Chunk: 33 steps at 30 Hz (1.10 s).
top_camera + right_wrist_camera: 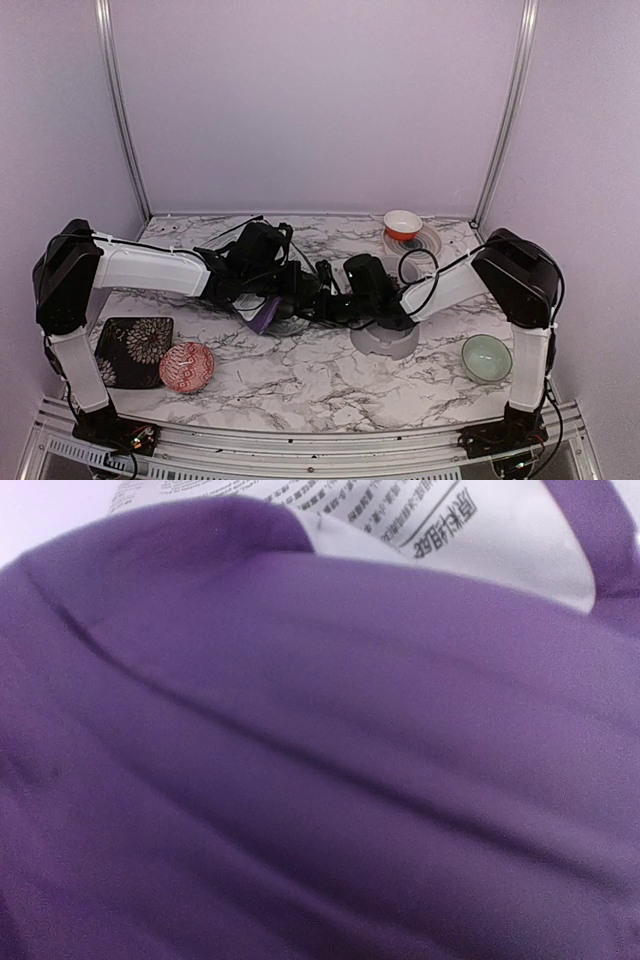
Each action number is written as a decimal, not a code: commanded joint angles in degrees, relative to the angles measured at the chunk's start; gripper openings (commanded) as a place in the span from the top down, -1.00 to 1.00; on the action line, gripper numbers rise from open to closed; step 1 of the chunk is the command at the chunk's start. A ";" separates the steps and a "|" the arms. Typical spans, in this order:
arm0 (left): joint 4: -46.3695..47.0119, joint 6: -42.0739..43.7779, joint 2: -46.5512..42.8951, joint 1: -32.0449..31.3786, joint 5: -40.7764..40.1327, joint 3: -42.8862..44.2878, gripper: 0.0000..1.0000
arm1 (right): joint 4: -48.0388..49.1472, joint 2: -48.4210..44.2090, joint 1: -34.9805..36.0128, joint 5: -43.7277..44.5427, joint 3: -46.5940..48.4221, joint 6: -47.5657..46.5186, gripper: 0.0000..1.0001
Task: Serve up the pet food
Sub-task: Collect the pet food from the pet food bag.
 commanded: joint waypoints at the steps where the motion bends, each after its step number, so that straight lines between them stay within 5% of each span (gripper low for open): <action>1: 2.20 -0.73 -3.16 -0.47 1.77 -0.62 1.00 | -0.18 0.99 0.08 -2.96 -2.60 0.42 1.00; 33: 1.06 1.13 -5.37 0.74 0.04 -1.09 1.00 | 10.16 -9.09 -2.56 -2.42 -13.29 2.47 1.00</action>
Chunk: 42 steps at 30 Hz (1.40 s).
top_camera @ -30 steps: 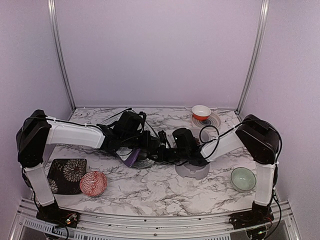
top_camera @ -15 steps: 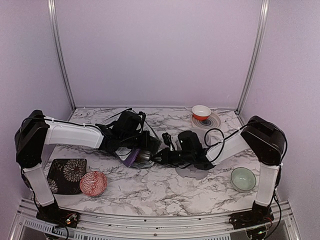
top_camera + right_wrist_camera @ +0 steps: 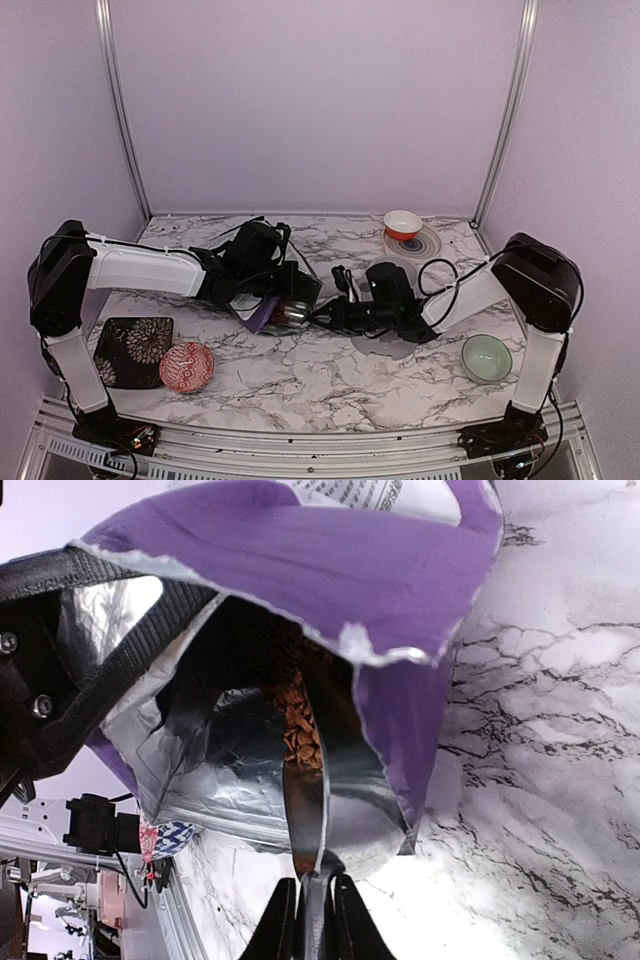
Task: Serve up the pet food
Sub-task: Collect the pet food from the pet food bag.
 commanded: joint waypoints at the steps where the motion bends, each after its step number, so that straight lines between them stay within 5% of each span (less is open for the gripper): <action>1: 1.80 0.71 -3.55 0.31 -0.01 0.11 1.00 | 0.63 -2.91 -1.51 -0.20 -1.64 0.53 1.00; 42: 2.15 -0.04 -4.08 0.96 1.32 2.02 1.00 | 17.00 -15.82 -5.54 -6.47 -16.59 5.28 1.00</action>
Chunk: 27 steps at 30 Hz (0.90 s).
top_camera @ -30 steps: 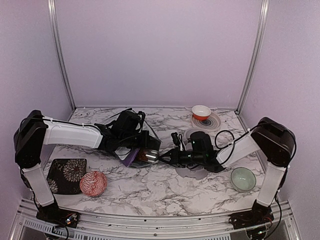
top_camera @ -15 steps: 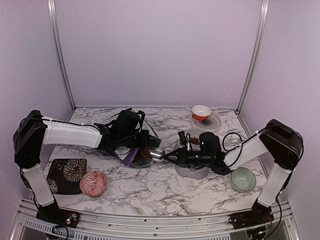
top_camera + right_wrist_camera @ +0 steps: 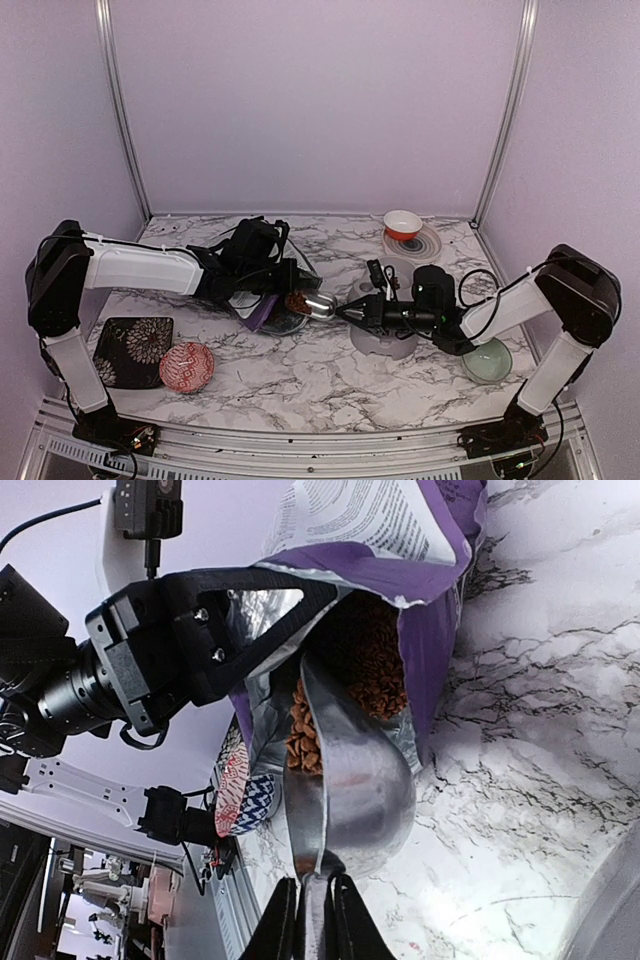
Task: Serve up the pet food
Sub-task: Collect the pet food from the pet food bag.
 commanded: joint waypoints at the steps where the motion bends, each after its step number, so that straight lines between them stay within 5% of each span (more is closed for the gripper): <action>1: 2.13 -0.02 -3.37 0.63 0.64 2.05 1.00 | 3.88 -2.61 -0.73 -0.69 -0.96 0.63 1.00; 27: 1.34 1.12 -4.29 2.35 -0.35 2.23 1.00 | 16.00 -7.73 -2.76 -2.94 -7.78 6.44 1.00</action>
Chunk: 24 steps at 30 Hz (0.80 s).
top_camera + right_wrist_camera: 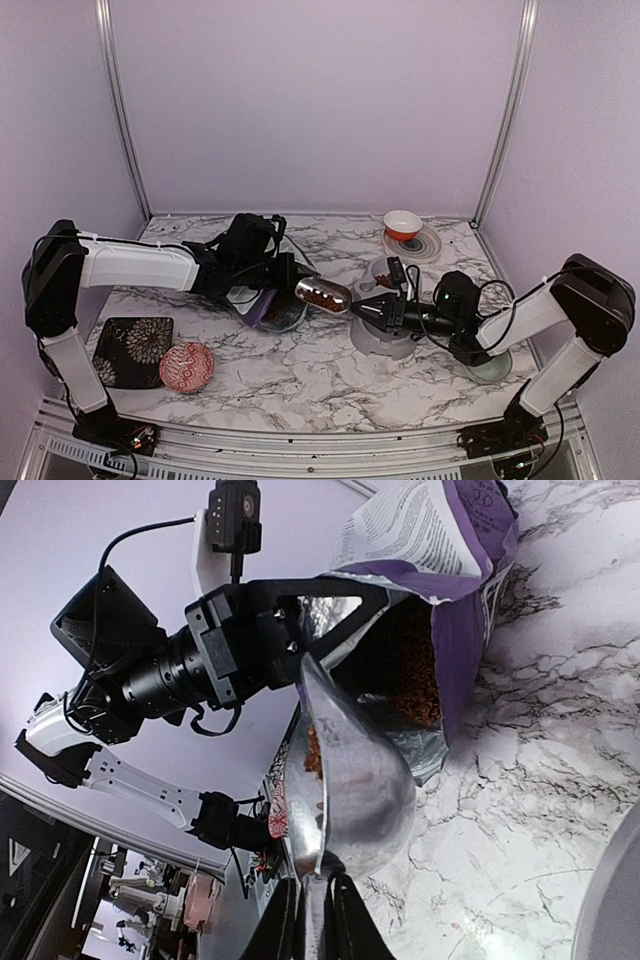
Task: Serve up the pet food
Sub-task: Collect the pet food from the pet food bag, then place the pet food in the pet food bowl.
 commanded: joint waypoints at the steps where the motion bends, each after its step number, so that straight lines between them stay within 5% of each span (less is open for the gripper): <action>1: 1.78 0.96 -3.46 1.16 -1.55 1.68 1.00 | 2.76 -3.04 -0.57 -0.24 0.86 0.51 1.00; 24: 2.25 0.84 -3.72 1.35 -0.94 0.70 1.00 | -12.28 -14.80 -7.41 4.29 1.42 -5.03 1.00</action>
